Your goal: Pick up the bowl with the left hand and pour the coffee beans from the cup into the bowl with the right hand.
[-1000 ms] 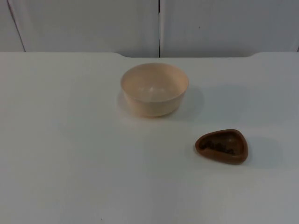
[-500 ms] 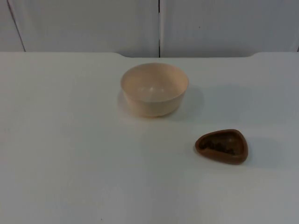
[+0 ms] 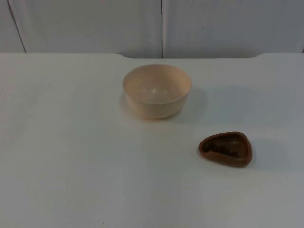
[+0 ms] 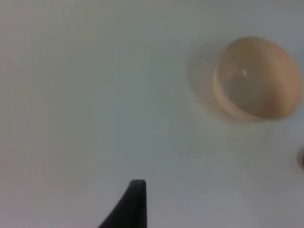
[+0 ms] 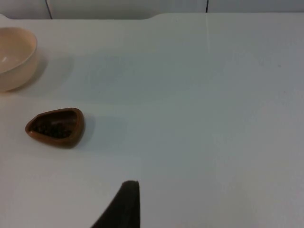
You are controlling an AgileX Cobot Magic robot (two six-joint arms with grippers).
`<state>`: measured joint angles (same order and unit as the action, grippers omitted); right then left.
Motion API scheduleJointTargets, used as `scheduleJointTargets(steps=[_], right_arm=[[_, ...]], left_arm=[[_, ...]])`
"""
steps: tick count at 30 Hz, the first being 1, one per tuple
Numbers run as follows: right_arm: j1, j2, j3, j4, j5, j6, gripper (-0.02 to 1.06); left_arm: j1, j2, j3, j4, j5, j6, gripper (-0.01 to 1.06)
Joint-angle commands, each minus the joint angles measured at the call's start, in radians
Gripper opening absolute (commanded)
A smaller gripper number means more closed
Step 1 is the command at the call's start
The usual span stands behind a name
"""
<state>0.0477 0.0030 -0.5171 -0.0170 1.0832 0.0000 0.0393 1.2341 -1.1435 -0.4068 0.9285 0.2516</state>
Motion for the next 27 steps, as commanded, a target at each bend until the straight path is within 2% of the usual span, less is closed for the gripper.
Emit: scheduleJointTargets(steps=[1, 7, 16, 27], right_arm=[[-0.006, -0.003, 0.002, -0.002, -0.005, 0.000, 1.05], [-0.006, -0.003, 0.002, -0.002, -0.005, 0.000, 1.05], [-0.006, -0.003, 0.002, -0.002, -0.005, 0.000, 1.05], [-0.006, -0.003, 0.002, -0.002, -0.005, 0.000, 1.05]], left_arm=[[-0.026, 0.023, -0.010, -0.017, -0.013, 0.006, 0.99], [-0.133, 0.128, -0.010, -0.004, -0.075, -0.001, 0.99], [-0.228, 0.277, -0.012, -0.004, -0.155, -0.018, 0.99], [-0.289, 0.421, -0.099, -0.001, -0.143, -0.018, 0.99]])
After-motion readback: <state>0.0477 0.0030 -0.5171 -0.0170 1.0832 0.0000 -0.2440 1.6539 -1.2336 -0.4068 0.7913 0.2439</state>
